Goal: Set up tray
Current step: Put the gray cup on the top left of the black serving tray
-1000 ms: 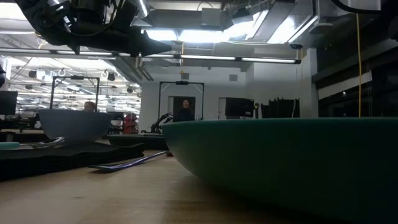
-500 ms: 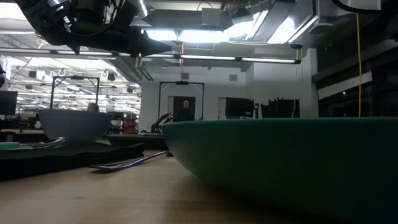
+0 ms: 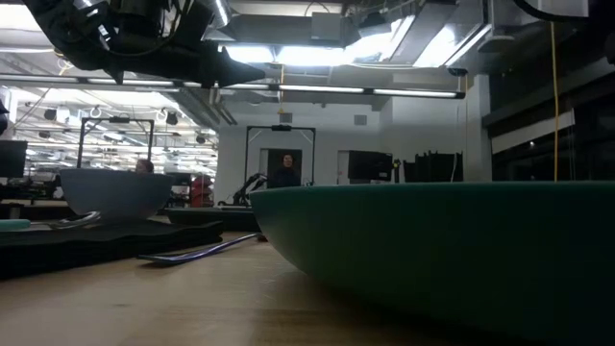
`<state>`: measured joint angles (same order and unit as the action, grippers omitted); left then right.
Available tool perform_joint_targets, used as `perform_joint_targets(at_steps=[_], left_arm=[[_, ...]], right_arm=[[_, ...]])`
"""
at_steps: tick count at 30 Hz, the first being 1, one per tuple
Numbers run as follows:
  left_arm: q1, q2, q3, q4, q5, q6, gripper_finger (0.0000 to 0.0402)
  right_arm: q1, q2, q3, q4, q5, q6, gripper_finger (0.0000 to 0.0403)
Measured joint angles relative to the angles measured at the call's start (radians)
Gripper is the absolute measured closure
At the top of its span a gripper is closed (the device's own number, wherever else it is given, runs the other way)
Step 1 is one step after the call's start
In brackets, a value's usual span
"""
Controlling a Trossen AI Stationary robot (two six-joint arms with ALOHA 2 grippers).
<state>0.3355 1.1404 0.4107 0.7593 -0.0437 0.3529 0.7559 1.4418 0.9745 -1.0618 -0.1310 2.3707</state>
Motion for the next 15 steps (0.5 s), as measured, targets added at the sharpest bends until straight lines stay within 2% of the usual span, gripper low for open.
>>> perform_joint_targets(at_steps=[15], left_arm=[[0.000,0.000,0.000,0.000,0.000,0.000,0.0397]], right_arm=[[0.009,0.058,0.000,0.002,-0.019,-0.024,0.0238]])
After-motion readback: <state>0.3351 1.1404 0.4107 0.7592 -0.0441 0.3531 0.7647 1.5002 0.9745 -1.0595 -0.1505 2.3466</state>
